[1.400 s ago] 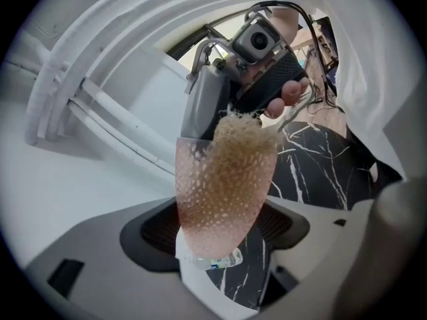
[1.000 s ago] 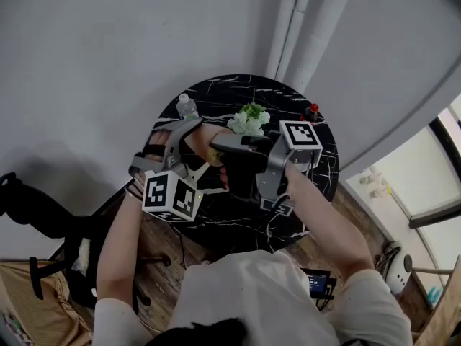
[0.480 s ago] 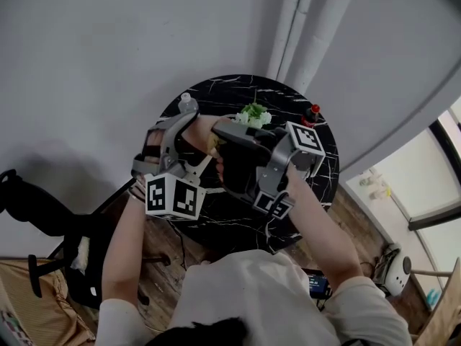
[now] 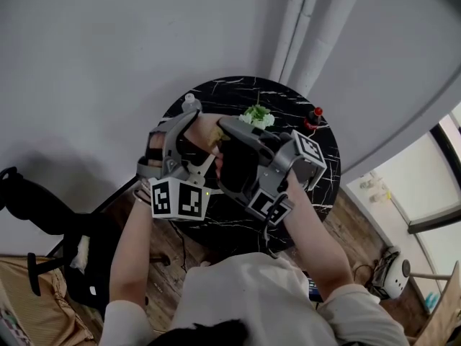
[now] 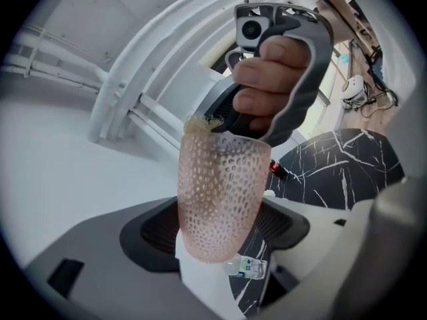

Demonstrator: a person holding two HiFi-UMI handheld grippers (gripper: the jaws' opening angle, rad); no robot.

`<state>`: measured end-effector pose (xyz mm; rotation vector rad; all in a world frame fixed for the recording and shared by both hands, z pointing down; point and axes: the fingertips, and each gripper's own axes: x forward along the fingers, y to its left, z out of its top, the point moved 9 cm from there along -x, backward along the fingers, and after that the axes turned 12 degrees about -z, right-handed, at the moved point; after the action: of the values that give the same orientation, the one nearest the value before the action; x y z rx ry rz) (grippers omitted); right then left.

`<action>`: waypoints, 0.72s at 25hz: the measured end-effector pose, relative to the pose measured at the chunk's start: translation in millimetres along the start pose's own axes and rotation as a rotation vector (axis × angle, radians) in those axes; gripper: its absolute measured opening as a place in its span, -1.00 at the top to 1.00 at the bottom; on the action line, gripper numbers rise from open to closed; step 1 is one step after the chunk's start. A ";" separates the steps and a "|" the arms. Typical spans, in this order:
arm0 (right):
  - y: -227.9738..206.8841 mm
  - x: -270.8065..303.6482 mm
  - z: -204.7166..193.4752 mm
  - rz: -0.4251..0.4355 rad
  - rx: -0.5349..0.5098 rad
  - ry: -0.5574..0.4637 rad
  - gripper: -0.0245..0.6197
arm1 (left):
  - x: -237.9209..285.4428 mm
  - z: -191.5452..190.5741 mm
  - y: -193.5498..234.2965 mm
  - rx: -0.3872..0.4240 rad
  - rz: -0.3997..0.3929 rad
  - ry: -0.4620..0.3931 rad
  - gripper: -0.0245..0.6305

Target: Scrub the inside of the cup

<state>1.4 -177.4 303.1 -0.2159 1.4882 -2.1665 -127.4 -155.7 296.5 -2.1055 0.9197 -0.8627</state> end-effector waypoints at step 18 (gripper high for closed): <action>-5.6 -5.6 8.0 0.186 0.065 -0.155 0.75 | 7.6 -11.0 -5.0 -0.190 0.036 -0.041 -0.13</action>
<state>7.6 -179.8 312.1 -0.2086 1.2963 -1.9994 -130.1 -162.5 308.7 -2.2509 1.0502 -0.7363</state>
